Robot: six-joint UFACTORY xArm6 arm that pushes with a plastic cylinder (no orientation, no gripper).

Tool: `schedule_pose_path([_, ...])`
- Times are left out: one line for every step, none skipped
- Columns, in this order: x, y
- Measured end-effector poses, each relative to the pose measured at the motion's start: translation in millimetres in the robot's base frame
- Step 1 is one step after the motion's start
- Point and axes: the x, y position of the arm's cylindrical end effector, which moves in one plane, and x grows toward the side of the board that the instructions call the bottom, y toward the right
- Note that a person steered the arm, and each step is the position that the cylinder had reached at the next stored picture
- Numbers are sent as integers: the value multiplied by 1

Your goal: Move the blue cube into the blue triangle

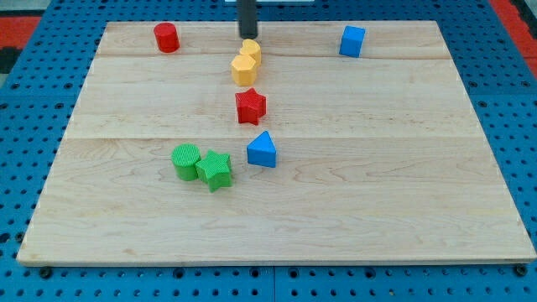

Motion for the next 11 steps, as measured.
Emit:
schedule_pose_path([-17, 54])
schedule_pose_path([-17, 129])
schedule_pose_path([14, 161])
schedule_pose_path([55, 169])
schedule_pose_path([102, 171])
schedule_pose_path([151, 150])
schedule_pose_path([197, 139])
schedule_pose_path([242, 122])
schedule_pose_path([269, 92])
schedule_pose_path([245, 117])
schedule_pose_path([223, 105])
